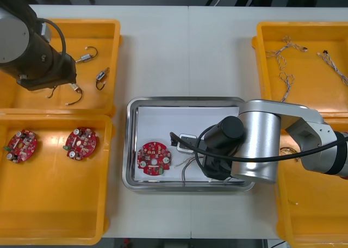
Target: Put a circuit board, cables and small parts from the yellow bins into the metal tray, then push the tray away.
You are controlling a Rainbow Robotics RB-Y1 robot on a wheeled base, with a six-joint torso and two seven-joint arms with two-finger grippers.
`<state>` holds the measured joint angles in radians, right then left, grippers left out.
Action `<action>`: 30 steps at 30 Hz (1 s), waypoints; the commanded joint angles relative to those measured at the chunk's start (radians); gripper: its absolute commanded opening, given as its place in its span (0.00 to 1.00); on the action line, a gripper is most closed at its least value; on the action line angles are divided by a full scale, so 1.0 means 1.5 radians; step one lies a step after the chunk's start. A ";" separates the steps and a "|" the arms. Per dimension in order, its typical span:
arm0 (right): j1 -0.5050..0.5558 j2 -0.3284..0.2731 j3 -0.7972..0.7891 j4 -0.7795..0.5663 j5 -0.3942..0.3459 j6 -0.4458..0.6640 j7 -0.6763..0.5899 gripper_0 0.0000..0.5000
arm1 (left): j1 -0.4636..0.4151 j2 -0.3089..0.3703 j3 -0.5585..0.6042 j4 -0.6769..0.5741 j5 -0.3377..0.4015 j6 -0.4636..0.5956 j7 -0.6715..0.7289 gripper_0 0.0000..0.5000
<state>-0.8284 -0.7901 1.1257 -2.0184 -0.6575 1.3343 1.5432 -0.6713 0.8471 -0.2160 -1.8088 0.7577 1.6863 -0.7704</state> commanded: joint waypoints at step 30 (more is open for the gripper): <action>-0.008 0.093 -0.244 -0.079 -0.016 0.311 0.020 1.00 | -0.035 -0.046 -0.005 0.191 -0.073 -0.217 -0.130 1.00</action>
<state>-0.8283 -0.6974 0.8460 -2.0943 -0.6654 1.7516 1.5604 -0.6776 0.7892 -0.2089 -1.5249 0.6678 1.3881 -0.8759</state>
